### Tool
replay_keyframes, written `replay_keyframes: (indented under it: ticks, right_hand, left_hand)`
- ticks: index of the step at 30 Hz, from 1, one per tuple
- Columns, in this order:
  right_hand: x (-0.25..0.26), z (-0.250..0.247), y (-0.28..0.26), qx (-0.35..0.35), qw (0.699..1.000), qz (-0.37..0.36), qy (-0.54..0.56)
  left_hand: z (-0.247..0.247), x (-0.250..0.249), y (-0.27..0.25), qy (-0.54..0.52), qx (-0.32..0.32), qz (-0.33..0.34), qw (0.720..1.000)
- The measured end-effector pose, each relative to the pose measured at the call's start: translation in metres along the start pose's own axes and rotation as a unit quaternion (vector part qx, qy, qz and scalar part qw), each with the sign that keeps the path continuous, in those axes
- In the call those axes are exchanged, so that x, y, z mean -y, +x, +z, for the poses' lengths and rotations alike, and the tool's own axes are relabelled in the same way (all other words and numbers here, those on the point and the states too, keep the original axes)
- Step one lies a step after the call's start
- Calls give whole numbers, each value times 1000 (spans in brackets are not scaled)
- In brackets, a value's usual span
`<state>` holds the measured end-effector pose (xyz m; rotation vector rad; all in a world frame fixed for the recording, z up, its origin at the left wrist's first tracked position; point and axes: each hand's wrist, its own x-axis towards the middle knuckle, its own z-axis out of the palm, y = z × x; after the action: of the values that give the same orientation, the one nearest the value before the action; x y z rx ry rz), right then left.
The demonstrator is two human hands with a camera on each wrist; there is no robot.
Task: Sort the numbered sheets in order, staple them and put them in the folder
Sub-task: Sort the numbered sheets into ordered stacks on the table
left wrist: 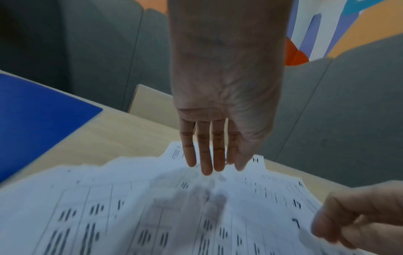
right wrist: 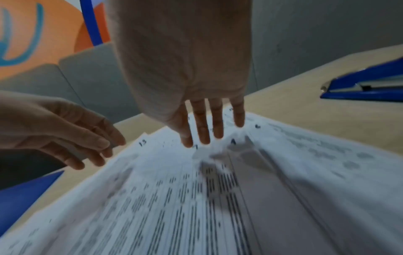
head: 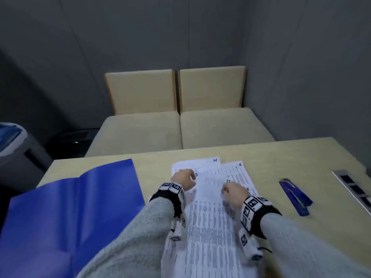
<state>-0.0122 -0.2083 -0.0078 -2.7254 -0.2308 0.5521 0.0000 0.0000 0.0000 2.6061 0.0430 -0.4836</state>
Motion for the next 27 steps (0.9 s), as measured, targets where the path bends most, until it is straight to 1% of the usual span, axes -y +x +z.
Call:
replay_keyframes:
  ticks: [2, 4, 5, 6, 8, 11, 14, 16, 18, 20, 21, 23, 25, 27]
  right_hand:
    - [-2, 10, 0, 58, 996, 34, -53]
    - [-5, 23, -4, 109, 991, 43, -58]
    - [-5, 27, -6, 117, 991, 44, -50]
    - [-9, 33, -6, 110, 992, 42, -41]
    - [-11, 38, -8, 98, 994, 41, -39]
    - [-17, 44, -13, 101, 994, 28, -36]
    - [-22, 44, -16, 105, 994, 13, -41]
    - [-24, 45, -16, 103, 994, 7, -30]
    - [-27, 43, -16, 75, 997, 9, 35]
    - [-35, 40, -12, 12, 992, 39, 119]
    - [-39, 38, -10, -18, 984, 64, 164]
    - [-48, 32, -6, -58, 957, 108, 264]
    - [-55, 26, -3, -67, 932, 142, 327]
    - [-61, 24, -3, -74, 921, 149, 352]
  left_hand:
    - [12, 1, 6, 29, 46, -5, 999]
    - [27, 1, 6, 61, 87, 3, 994]
    - [33, 2, 7, 79, 103, 5, 991]
    - [38, 3, 7, 95, 108, 7, 990]
    - [46, 6, 8, 140, 91, 15, 986]
    - [55, 10, 6, 191, 51, 35, 980]
    - [55, 11, 7, 227, 26, 49, 972]
    - [52, 11, 7, 231, -3, 71, 970]
    - [46, 11, 4, 198, -35, 96, 975]
    - [40, 15, 0, 131, -60, 99, 985]
    - [36, 18, -1, 85, -70, 87, 990]
    - [30, 28, -3, 7, -88, 58, 994]
    - [25, 39, -4, -51, -85, 57, 993]
    - [22, 46, -6, -132, -43, 63, 988]
